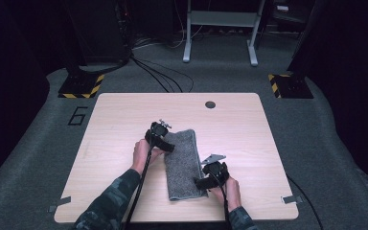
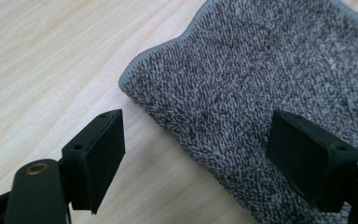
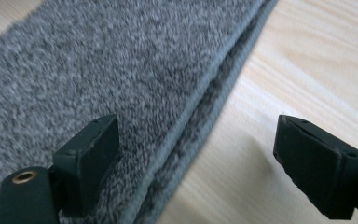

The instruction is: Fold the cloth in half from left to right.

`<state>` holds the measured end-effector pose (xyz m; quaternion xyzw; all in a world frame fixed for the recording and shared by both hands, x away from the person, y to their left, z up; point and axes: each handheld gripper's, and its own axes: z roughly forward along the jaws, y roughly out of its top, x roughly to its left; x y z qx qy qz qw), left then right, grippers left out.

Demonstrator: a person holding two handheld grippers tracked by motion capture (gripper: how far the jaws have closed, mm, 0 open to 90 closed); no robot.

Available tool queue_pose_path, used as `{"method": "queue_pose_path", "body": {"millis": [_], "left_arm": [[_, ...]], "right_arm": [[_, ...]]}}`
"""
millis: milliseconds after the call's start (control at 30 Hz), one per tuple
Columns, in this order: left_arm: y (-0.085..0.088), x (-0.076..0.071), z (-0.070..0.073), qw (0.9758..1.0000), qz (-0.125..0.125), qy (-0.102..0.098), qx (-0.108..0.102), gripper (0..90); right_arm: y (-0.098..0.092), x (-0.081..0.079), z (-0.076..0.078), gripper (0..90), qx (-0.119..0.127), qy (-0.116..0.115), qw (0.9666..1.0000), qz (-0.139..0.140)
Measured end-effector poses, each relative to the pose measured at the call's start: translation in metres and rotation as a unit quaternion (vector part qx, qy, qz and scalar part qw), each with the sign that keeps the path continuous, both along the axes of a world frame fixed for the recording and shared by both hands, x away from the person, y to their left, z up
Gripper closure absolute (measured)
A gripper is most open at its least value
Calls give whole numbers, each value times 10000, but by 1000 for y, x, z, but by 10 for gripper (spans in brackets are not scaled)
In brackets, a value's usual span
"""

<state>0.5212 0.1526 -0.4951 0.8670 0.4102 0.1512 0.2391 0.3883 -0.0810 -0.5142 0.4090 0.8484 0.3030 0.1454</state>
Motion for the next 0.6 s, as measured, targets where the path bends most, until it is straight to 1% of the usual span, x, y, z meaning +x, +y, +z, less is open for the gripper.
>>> {"method": "queue_pose_path", "body": {"millis": [33,67,100,133,167,200,233,267,300,333,367,400,433,500,533,567,600], "left_arm": [[-1,1,-2,10000,0,8,9,188],[-2,1,-3,10000,-1,11,35,188],[-3,2,-5,10000,-4,-3,65,188],[-4,3,-6,10000,-2,-22,78,188],[-5,4,-8,10000,4,-10,37,188],[-5,5,-8,10000,3,-4,16,186],[-5,6,-9,10000,9,-16,-22,186],[-6,7,-9,10000,15,-13,-25,184],[-6,8,-9,10000,5,-20,-9,179],[-7,10,-9,10000,14,-51,-12,172],[-8,12,-9,10000,2,-35,-23,169],[-9,14,-9,10000,-10,-15,3,166],[-10,16,-9,10000,-12,-36,10,163],[-13,19,-9,10000,-42,-41,28,162],[-14,20,-9,10000,-32,-59,44,162],[-15,20,-9,10000,-37,-72,27,163],[-16,21,-9,10000,-31,-73,29,163]], "right_arm": [[-1,-1,-1,145,-45,31,10000,38],[-2,-2,-2,145,-4,-8,10000,-2],[-1,-5,-1,146,26,56,9999,-92],[-2,-5,-1,147,-25,-41,10000,-20],[-1,-6,-1,147,-6,-2,10000,-92],[-2,-6,-1,146,-2,26,10000,-65],[-3,-6,-2,146,1,3,10000,-84],[-4,-6,-2,145,15,10,10000,-79],[-4,-5,-2,145,62,68,9999,-94],[-5,-5,-2,146,59,14,9999,-89],[-6,-5,-2,146,24,-35,10000,-74],[-6,-7,-2,146,36,-1,9999,-120],[-7,-8,-2,146,29,-8,10000,-70],[-9,-13,-2,147,54,-39,9999,-88],[-10,-15,-1,147,30,-55,10000,-67],[-11,-19,-1,147,43,-42,9999,-95],[-13,-21,-1,148,14,-96,9999,-47]]}}
